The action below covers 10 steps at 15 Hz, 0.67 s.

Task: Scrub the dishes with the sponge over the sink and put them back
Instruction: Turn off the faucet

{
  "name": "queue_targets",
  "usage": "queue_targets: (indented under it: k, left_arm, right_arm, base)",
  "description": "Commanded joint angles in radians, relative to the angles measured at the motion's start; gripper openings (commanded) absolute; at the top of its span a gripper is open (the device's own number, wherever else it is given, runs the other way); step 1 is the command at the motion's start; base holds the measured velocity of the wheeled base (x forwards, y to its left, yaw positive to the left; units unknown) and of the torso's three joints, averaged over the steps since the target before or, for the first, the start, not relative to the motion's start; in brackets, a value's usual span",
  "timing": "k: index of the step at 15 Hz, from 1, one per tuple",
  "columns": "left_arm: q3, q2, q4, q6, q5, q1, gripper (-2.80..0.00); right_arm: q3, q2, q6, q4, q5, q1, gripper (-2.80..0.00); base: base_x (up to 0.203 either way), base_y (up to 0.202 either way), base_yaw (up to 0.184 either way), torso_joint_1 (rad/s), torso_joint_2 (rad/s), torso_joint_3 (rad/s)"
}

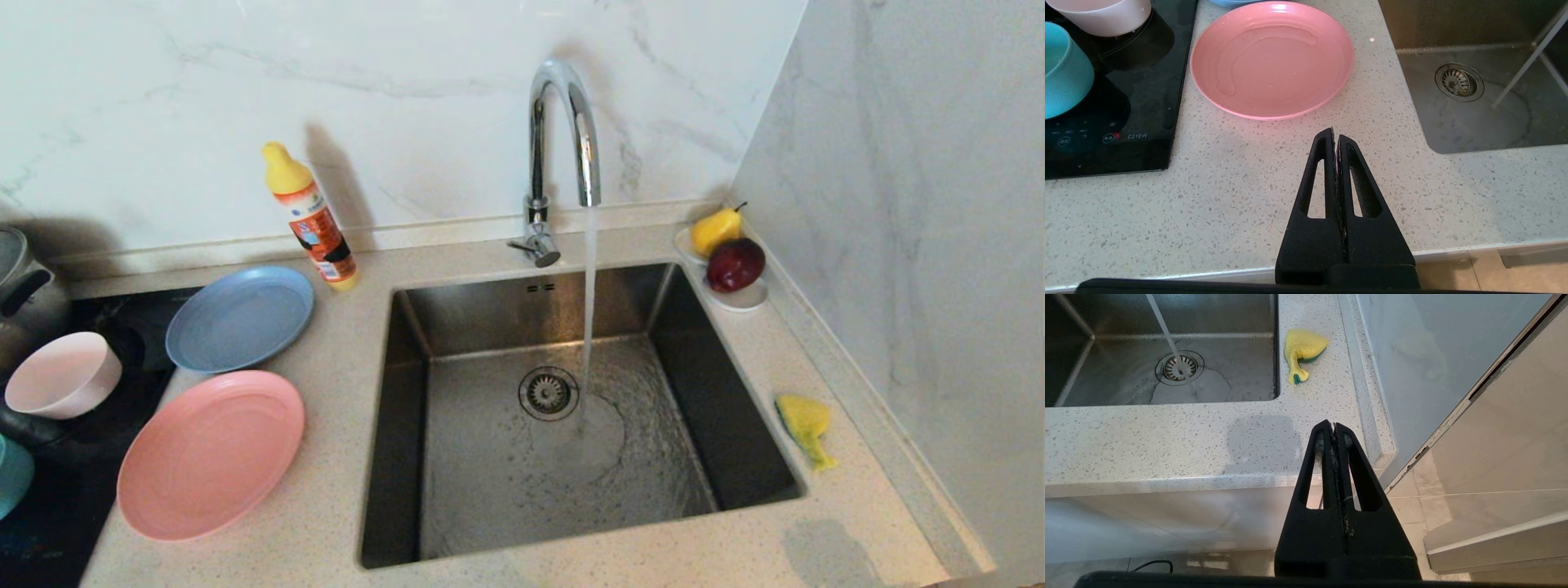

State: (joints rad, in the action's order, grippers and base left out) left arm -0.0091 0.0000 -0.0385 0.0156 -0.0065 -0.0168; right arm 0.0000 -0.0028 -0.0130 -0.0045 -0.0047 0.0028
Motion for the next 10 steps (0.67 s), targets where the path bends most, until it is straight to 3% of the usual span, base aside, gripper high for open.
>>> queue_targets:
  k: [1,7,10]
  left_arm:
    - [0.0,0.002,0.001,0.006,0.001,0.0,-2.8]
    - [-0.001,0.002,0.002,-0.003,0.002,-0.001,-2.8]
    - [-0.181,0.031,-0.025,-0.004,-0.054,-0.001,-2.8]
  right_arm:
    - [0.0,0.0,-0.001,0.0,0.0,0.0,-2.8]
    - [0.0,0.0,-0.002,0.0,-0.001,0.0,-2.8]
    - [0.0,0.0,-0.002,0.0,0.0,0.0,-2.8]
  base:
    - [0.0,0.0,0.0,0.0,0.0,0.0]
    - [0.0,0.0,0.0,0.0,0.0,0.0]
    - [0.0,0.0,0.0,0.0,0.0,0.0]
